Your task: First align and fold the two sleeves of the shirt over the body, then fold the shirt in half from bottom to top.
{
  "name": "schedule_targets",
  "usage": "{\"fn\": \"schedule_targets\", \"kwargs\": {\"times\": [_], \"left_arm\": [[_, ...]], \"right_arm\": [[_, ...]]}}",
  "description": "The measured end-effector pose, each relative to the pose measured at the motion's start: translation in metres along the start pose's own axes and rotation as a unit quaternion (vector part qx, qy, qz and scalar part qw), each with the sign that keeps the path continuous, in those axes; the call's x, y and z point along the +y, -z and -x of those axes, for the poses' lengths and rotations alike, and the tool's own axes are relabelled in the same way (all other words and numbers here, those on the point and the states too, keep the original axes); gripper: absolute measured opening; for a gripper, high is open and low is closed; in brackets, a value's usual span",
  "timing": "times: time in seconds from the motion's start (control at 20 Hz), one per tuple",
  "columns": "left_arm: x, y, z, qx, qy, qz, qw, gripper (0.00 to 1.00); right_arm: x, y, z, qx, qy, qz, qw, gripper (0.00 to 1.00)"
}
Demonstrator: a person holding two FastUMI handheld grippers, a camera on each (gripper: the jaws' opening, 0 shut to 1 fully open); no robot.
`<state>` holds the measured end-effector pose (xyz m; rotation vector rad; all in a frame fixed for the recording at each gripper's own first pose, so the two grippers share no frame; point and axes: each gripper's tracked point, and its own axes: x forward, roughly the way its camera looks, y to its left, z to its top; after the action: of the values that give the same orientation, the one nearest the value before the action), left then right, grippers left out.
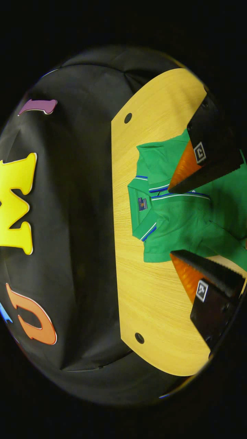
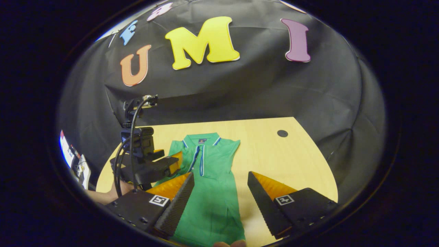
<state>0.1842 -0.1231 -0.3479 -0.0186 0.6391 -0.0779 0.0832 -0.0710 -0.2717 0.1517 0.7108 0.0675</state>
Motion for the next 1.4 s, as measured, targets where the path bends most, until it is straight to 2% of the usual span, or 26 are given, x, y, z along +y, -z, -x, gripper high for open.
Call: {"fn": "schedule_targets", "kwargs": {"times": [0.25, 0.4, 0.7, 0.85, 1.05, 1.35, 1.4], "left_arm": [[0.011, -0.037, 0.053, -0.064, -0.014, 0.024, 0.998, 1.00], [0.019, -0.045, 0.094, -0.086, -0.023, 0.044, 0.995, 1.00], [0.048, -0.036, 0.195, -0.132, -0.032, 0.049, 0.990, 1.00], [0.052, -0.011, 0.244, -0.146, -0.025, 0.025, 0.989, 1.00], [0.053, 0.031, 0.292, -0.145, -0.017, 0.019, 0.989, 1.00], [0.061, 0.102, 0.313, -0.114, -0.010, 0.010, 0.993, 1.00], [0.064, 0.112, 0.312, -0.107, -0.011, 0.007, 0.994, 1.00]], "right_arm": [[0.018, -0.027, 0.008, -0.051, -0.030, 0.065, 0.996, 0.96], [0.029, -0.032, 0.023, -0.072, -0.045, 0.071, 0.994, 0.96], [0.025, 0.003, 0.083, -0.090, -0.030, 0.060, 0.994, 0.96], [0.023, 0.033, 0.119, -0.095, -0.020, 0.062, 0.993, 0.96], [0.012, 0.079, 0.158, -0.098, -0.001, 0.076, 0.992, 0.96], [-0.016, 0.150, 0.175, -0.069, 0.024, 0.084, 0.994, 0.98], [-0.020, 0.160, 0.172, -0.064, 0.026, 0.084, 0.994, 0.96]]}}
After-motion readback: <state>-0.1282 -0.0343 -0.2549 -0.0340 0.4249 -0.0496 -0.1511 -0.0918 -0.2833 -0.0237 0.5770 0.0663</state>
